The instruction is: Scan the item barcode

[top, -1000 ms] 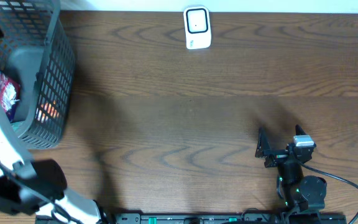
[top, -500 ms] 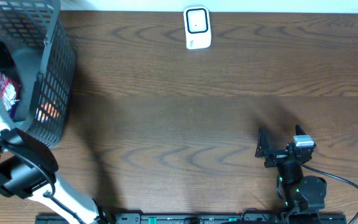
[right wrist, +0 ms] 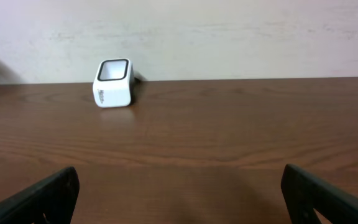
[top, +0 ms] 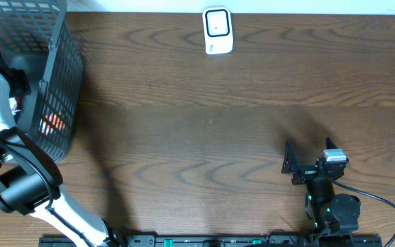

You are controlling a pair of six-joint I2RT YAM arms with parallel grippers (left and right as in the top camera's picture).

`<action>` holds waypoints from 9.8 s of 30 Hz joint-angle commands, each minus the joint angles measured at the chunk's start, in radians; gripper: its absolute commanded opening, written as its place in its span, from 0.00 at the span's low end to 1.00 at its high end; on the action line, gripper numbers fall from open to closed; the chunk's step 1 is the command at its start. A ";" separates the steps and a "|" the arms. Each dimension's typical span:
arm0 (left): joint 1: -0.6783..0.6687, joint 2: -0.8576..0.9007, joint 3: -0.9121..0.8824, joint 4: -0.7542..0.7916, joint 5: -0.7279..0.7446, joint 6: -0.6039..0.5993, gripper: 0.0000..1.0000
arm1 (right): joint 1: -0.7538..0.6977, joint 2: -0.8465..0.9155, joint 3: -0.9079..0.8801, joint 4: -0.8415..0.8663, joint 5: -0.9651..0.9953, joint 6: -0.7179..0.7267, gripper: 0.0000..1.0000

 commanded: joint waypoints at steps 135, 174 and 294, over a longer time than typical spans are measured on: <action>-0.425 -0.370 0.213 0.020 0.452 -0.488 0.98 | 0.008 -0.005 -0.002 -0.004 0.001 -0.006 0.99; -0.043 0.133 0.062 -0.418 0.256 -1.341 0.98 | 0.008 -0.005 -0.002 -0.004 0.001 -0.006 0.99; 0.136 0.156 0.129 -0.504 0.008 -1.062 0.98 | 0.008 -0.003 -0.002 -0.004 0.001 -0.006 0.99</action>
